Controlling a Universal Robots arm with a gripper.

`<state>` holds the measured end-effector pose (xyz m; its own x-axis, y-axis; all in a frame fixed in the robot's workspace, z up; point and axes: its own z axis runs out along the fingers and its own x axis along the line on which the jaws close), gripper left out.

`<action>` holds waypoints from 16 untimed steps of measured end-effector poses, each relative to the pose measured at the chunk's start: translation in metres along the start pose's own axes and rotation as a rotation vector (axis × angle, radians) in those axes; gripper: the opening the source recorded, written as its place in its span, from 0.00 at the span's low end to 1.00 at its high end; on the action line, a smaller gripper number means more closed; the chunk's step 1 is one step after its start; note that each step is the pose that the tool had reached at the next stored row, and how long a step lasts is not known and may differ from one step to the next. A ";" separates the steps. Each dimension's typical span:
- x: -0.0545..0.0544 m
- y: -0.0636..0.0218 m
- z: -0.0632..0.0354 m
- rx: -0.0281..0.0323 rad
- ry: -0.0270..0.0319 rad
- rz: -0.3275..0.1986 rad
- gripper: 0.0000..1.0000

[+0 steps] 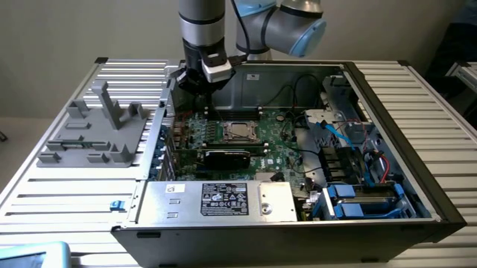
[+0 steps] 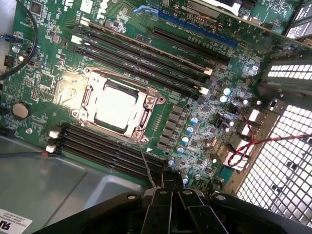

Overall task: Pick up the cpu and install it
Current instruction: 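Install the first cpu locking lever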

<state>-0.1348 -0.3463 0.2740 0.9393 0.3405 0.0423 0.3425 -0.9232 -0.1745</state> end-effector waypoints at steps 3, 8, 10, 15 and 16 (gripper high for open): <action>-0.001 0.0001 0.0055 -0.0007 0.0022 0.014 0.11; -0.003 -0.0008 0.0142 0.0011 0.0060 0.030 0.11; -0.004 -0.0020 0.0166 0.0047 0.0076 0.032 0.11; -0.004 -0.0041 0.0198 0.0194 0.0135 0.037 0.11; -0.004 -0.0046 0.0207 0.0211 0.0146 0.038 0.11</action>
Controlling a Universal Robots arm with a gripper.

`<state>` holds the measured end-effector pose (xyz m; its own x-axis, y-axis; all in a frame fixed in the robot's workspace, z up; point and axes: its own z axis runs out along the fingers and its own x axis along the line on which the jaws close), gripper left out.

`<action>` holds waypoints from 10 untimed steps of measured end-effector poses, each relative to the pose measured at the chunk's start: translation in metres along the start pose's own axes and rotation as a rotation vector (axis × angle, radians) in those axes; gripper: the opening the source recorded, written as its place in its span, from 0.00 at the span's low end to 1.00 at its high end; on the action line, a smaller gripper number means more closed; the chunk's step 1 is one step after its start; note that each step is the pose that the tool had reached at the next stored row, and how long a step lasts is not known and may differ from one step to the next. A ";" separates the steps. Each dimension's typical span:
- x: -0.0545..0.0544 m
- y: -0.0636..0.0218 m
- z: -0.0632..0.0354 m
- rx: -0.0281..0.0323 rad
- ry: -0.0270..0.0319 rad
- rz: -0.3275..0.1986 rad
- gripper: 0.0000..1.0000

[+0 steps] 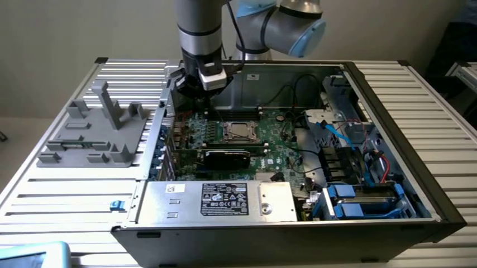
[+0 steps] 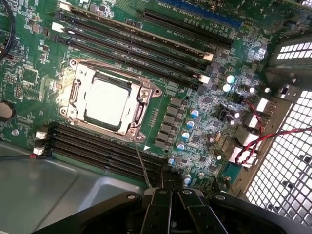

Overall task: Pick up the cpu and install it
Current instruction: 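Install the first cpu locking lever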

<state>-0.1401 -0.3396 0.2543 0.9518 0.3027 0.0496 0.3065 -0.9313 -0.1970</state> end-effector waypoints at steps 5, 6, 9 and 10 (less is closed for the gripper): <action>0.003 -0.0009 0.0017 0.0044 0.0027 0.006 0.11; 0.005 -0.0005 0.0017 0.0051 0.0029 0.007 0.11; 0.011 0.0013 0.0016 0.0092 0.0045 0.007 0.11; 0.013 0.0020 0.0016 0.0110 0.0051 0.007 0.11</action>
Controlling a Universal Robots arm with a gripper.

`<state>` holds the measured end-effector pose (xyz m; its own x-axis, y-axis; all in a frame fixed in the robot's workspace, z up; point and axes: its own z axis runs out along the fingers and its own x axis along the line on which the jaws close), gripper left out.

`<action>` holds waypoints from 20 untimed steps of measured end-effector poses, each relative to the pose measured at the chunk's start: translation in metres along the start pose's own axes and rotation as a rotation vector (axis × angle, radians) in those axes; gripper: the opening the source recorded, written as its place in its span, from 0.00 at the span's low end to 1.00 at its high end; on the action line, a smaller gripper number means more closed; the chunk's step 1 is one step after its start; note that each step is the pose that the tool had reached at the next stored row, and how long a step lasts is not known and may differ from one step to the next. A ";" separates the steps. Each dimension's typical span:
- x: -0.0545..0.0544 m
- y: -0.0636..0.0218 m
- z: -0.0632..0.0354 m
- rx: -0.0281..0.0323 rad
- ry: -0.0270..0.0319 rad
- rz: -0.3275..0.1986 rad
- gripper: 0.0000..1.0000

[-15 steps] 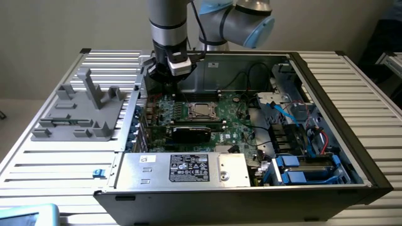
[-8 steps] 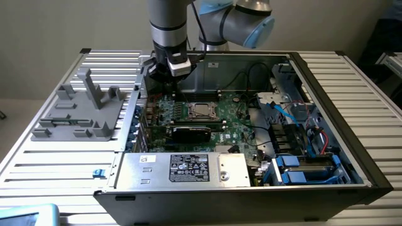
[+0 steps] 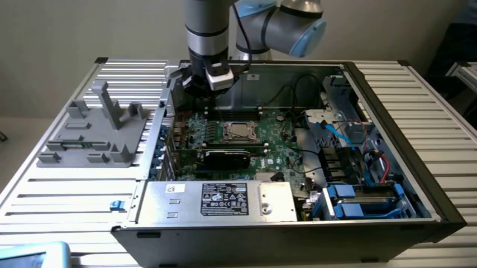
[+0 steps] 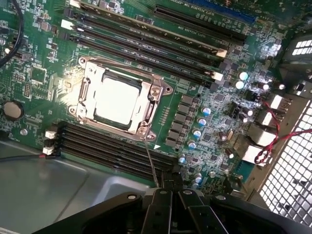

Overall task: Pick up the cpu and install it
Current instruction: 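Install the first cpu locking lever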

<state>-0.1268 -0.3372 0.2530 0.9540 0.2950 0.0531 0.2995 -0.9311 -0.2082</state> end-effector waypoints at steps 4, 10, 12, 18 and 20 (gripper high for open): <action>0.009 0.0028 -0.0001 0.0084 0.0028 0.000 0.11; 0.024 0.0074 -0.0004 0.0199 0.0063 0.000 0.11; 0.027 0.0085 -0.0004 0.0226 0.0073 0.001 0.11; 0.028 0.0088 0.0000 0.0237 0.0092 0.005 0.11; 0.028 0.0088 0.0000 0.0237 0.0092 0.005 0.11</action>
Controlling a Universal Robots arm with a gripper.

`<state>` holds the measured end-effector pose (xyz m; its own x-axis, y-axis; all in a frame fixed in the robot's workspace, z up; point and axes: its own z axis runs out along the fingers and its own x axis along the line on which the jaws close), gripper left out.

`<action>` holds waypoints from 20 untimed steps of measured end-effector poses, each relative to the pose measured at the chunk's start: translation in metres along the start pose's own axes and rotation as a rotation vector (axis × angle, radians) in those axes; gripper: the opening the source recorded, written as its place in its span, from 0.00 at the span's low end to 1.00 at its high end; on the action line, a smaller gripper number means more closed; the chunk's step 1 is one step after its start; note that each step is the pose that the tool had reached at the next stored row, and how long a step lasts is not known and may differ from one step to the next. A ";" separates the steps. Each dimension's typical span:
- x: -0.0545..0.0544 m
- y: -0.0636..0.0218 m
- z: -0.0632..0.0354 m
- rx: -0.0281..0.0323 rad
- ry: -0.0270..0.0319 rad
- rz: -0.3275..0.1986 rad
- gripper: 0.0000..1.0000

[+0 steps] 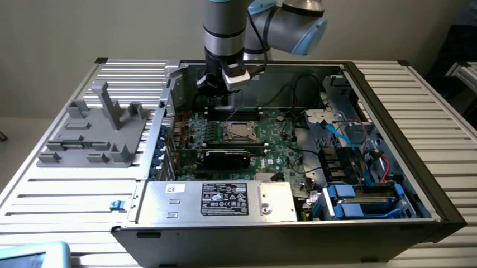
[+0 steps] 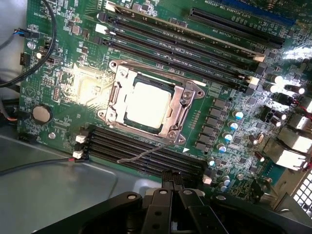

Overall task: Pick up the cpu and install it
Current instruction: 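Install the first cpu locking lever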

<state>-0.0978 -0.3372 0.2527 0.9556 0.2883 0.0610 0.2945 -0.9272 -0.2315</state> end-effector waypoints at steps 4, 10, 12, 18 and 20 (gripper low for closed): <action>0.000 0.0000 0.0003 -0.0009 0.0042 0.017 0.11; 0.000 0.0003 0.0012 -0.0037 0.0217 0.089 0.11; 0.000 0.0003 0.0013 -0.0034 0.0221 0.089 0.11; 0.000 0.0003 0.0012 -0.0035 0.0221 0.090 0.11; 0.000 0.0003 0.0012 -0.0035 0.0221 0.090 0.11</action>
<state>-0.0978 -0.3372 0.2515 0.9781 0.1988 0.0616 0.2078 -0.9499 -0.2336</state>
